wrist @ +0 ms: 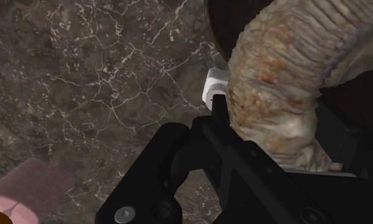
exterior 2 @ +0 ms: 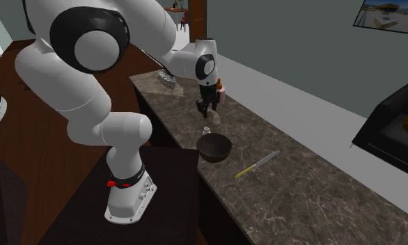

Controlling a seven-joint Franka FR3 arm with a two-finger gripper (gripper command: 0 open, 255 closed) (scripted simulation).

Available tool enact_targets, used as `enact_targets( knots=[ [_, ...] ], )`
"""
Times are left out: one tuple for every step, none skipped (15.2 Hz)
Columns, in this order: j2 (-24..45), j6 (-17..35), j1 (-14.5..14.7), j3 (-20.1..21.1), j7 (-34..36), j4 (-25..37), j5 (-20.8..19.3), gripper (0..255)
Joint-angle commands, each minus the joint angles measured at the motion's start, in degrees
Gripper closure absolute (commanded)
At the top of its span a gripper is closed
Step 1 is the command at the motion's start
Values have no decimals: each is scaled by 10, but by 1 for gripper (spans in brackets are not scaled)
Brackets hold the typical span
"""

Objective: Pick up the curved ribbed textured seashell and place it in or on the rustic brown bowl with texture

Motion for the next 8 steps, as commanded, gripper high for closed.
enact_targets(
  knots=[
    [-27, -13, -28, -10, -22, -7, -23, 255],
    [-39, -19, -41, -14, -32, -10, -33, 255],
    [-50, -24, -53, -19, -43, -13, -42, 255],
    [-54, -26, -58, -21, -47, -14, -45, 255],
    [-48, -16, -56, -26, -47, -18, -46, 255],
    [-41, -6, -54, -31, -47, -21, -46, 255],
    [-34, 4, -51, -37, -48, -25, -46, 255],
    [-27, 15, -49, -42, -49, -28, -46, 255]
  ],
)
